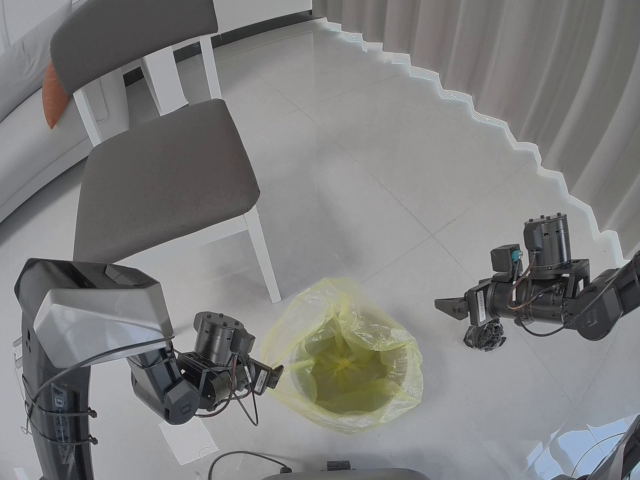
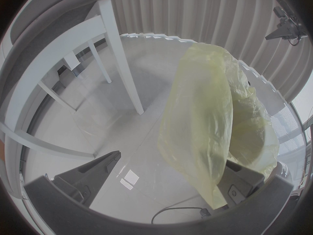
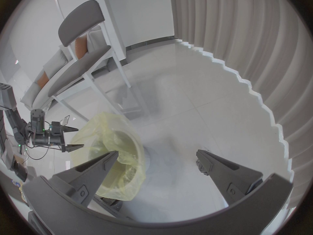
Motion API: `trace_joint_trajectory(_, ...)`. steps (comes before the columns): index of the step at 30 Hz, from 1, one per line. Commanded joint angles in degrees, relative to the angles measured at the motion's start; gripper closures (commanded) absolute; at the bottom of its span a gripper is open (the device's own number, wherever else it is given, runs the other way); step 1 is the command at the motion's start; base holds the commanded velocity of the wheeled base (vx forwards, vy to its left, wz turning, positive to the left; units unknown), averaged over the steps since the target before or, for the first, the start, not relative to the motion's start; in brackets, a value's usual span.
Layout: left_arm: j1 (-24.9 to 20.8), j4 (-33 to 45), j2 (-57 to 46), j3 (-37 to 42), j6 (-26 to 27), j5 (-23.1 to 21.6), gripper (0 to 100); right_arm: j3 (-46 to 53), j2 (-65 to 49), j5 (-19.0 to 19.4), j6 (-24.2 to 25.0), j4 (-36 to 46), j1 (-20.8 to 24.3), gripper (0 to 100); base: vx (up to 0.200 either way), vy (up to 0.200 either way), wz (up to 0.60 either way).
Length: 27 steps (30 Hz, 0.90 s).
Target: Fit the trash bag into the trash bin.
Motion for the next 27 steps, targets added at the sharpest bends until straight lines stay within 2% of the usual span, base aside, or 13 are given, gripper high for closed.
trace_joint_trajectory(1, -0.3, 0.0, 2.1, -0.6, -1.9, 0.1, 0, -4.8, 7.7, 3.0, -2.1, -1.6, 3.4, 0, 0.0, 0.0, 0.0)
trace_joint_trajectory(11, -0.5, -4.7, 1.9, 0.7, -2.9, 0.1, 0, -17.1, 20.9, 5.9, -5.3, -1.1, 6.9, 0, 0.0, 0.0, 0.0)
trace_joint_trajectory(27, -1.6, -5.0, 0.6, 0.9, -3.1, 0.1, 0, -25.4, 30.6, 6.0, -6.0, -1.1, 9.0, 0, 0.0, 0.0, 0.0)
